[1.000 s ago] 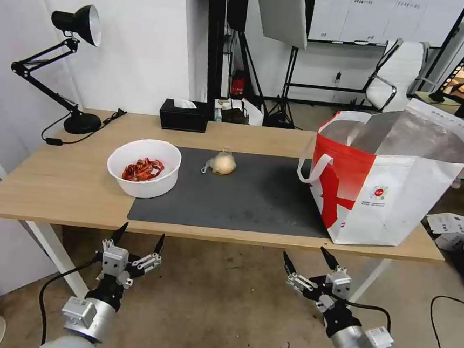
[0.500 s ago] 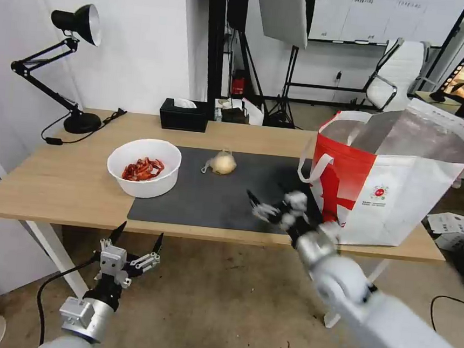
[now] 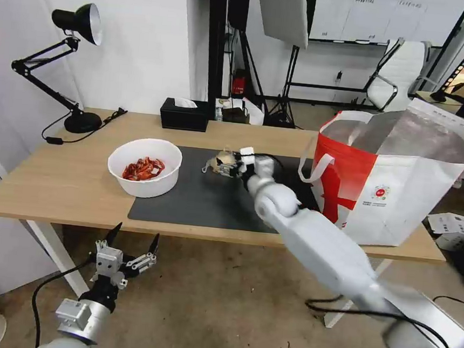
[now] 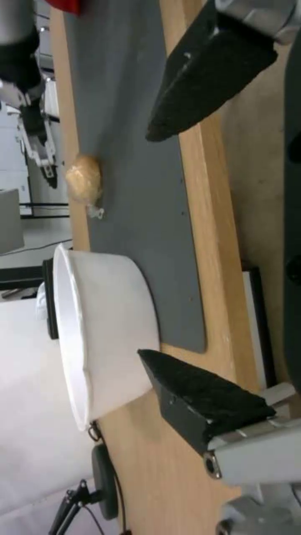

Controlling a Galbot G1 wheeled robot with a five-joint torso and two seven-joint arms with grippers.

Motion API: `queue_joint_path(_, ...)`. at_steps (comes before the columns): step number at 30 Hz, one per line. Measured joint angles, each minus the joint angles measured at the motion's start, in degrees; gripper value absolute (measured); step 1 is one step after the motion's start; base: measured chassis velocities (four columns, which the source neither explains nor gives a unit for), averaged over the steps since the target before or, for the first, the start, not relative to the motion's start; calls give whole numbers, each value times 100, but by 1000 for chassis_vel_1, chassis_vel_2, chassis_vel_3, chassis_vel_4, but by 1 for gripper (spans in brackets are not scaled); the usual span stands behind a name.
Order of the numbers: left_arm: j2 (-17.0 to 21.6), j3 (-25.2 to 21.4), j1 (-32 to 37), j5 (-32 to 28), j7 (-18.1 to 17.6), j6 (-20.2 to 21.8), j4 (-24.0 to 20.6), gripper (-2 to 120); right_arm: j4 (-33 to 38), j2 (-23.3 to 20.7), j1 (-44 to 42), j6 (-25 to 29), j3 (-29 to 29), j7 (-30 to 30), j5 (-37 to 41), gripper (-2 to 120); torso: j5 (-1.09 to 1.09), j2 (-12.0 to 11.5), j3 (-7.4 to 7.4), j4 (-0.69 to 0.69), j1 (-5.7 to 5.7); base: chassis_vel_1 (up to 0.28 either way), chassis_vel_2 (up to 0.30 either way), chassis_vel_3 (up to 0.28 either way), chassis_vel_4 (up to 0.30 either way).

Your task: Pick up the trash from the table and place it into the takeout bag.

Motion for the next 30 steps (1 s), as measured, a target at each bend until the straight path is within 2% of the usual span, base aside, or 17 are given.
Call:
queue_joint_path(9, 34, -58, -3, -57, 0, -36, 3, 100, -922, 551, 372, -577, 118, -211, -220, 100, 1, 0, 0, -1, -1, 0, 0, 0, 0)
queue_joint_path(17, 60, -53, -24, -98, 2, -36, 26, 100, -1154, 726, 368, -828, 203, -369, -315, 100, 1, 0, -1, -1, -1, 0, 0, 0, 0)
queue_joint_path(20, 75, -58, -36, -119, 2, -37, 33, 100, -1159, 771, 340, -1001, 243, -321, -290, 94, 1, 1, -1, -1, -1, 0, 0, 0, 0)
queue_joint_path(22, 80, -58, -38, -124, 2, -36, 32, 100, -1129, 795, 313, -1161, 273, -192, -211, 83, 1, 1, -1, -1, -1, 0, 0, 0, 0)
queue_joint_path(26, 83, -55, -44, -126, 2, -36, 28, 100, -1118, 797, 310, -1237, 279, -142, -199, 73, 1, 1, -1, -1, -1, 0, 0, 0, 0)
queue_joint_path(28, 88, -52, -54, -131, 2, -35, 25, 100, -1118, 796, 310, -1248, 279, -141, -198, 61, 1, 1, -1, -1, -1, 0, 0, 0, 0)
queue_joint_path(29, 88, -52, -54, -131, 2, -35, 25, 100, -1118, 796, 310, -1248, 279, -141, -198, 61, 1, 1, -1, -1, -1, 0, 0, 0, 0)
queue_joint_path(30, 90, -52, -55, -133, 2, -35, 22, 100, -1118, 795, 311, -1237, 281, -143, -198, 56, 1, 1, -1, -1, -1, 0, 0, 0, 0)
